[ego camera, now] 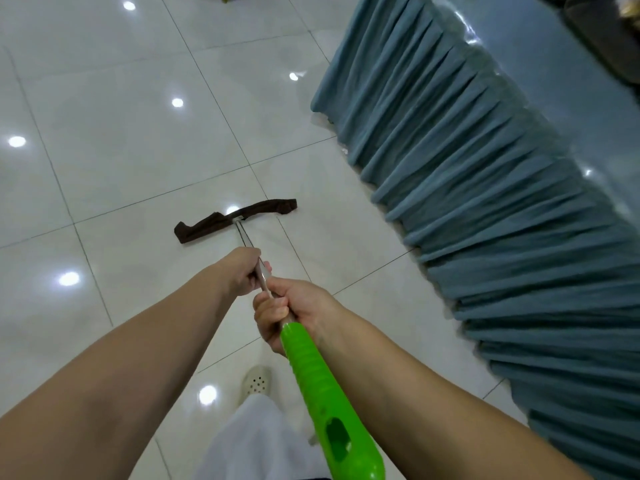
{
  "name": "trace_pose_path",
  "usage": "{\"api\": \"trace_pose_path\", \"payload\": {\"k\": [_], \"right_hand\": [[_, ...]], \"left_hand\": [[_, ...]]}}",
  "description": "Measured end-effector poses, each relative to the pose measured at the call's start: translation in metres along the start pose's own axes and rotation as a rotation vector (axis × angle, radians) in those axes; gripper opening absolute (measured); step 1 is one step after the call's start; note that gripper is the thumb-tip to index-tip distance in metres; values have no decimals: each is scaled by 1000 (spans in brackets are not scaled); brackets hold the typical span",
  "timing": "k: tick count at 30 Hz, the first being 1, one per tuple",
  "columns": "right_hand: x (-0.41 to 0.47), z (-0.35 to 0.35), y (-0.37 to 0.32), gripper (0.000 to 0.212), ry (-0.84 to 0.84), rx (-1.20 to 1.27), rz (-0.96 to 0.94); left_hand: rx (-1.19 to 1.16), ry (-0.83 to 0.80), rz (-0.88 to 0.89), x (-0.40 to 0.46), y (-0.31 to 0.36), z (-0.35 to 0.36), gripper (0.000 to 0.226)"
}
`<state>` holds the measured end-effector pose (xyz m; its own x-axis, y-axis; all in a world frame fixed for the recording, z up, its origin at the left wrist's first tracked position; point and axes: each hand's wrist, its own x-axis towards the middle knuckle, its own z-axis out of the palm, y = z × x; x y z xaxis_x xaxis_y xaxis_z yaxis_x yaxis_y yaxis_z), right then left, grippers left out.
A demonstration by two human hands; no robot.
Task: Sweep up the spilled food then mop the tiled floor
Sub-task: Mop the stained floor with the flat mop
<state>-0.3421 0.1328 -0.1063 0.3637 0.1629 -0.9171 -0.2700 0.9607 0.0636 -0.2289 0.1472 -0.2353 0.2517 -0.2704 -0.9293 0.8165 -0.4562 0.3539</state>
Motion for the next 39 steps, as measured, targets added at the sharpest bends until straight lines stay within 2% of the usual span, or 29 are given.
{"api": "trace_pose_path", "payload": {"k": [8,14,19,22,26,32,34,39], "right_hand": [[12,18,-33,24,-7,-47,-49],[0,-7,-52,21,-90,-10,-12],[-13,-54,-55,18,-53,29,-26],[-35,-94,-66,18,-76,-20,24],[-81,-146,-88,25,-106,-26,141],[-147,-225,-108,17,-51,-33,143],[-168,-243,-111,8,-47,-58,134],[-206,-283,-113,12,16,-130,107]], "left_hand": [[-18,50,53,5,28,10,26],[77,79,148,-6,21,41,35],[-179,70,44,-4,-15,71,22],[-213,107,99,-10,-42,107,29],[-279,84,54,-21,-78,156,28],[-357,38,51,-41,-142,235,28],[-400,3,21,-46,-159,258,25],[-432,-24,-63,-58,-189,308,25]]}}
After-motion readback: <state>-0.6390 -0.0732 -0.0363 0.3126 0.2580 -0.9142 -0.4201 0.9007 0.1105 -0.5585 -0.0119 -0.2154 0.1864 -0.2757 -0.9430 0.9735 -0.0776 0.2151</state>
